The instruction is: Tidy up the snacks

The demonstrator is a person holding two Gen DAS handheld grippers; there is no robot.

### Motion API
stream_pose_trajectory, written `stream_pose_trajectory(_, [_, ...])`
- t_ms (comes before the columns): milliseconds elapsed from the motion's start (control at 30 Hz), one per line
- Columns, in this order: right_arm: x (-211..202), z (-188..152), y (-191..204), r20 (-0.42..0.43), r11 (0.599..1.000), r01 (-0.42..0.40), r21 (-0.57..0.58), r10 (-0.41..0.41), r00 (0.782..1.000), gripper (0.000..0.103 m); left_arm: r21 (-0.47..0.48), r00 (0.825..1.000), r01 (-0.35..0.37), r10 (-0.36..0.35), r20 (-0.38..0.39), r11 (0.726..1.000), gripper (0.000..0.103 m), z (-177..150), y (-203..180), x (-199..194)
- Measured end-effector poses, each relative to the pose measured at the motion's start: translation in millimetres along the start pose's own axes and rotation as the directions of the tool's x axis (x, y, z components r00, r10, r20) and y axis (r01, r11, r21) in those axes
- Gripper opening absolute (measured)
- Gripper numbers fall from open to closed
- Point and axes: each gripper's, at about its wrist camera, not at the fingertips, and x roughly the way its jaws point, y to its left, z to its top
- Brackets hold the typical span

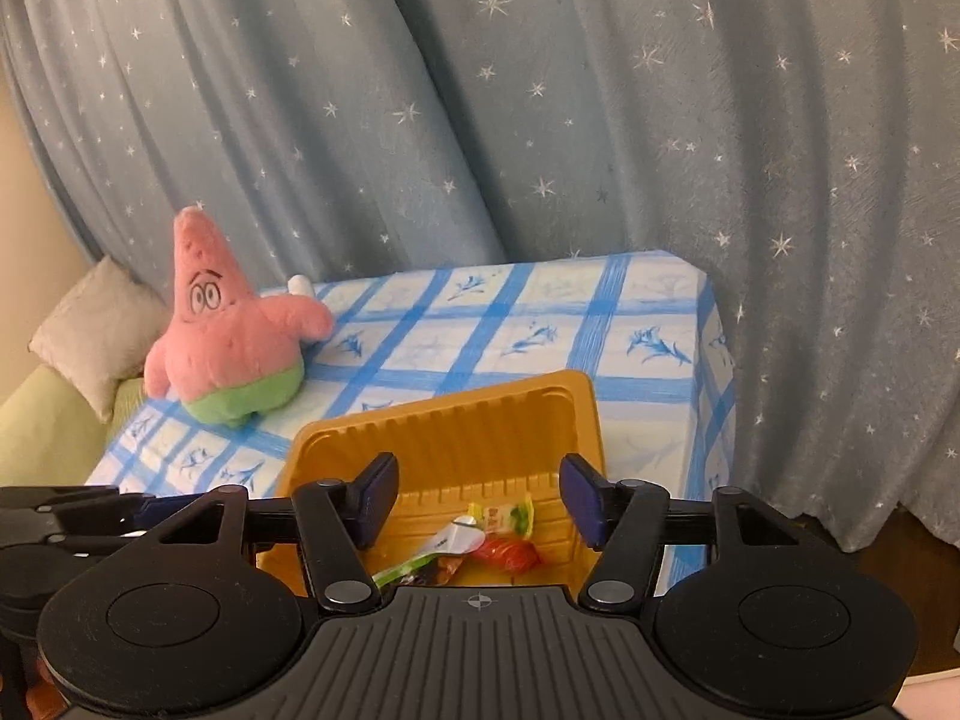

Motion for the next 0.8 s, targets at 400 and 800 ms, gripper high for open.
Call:
stream_pose_trajectory(400, [-61,-22,9,-0.003,0.999,-0.040,0.022,0.040,0.999,0.081,-0.050,1.000,-0.029,0.029,0.009,0.998,0.046,-30,2,-69])
stream_pose_trajectory(800, [-141,-65,38,-0.086,0.998,-0.045,-0.035,0.042,0.995,0.086,-0.117,0.998,-0.064,0.066,0.017,0.991,0.056,-81,-15,-169])
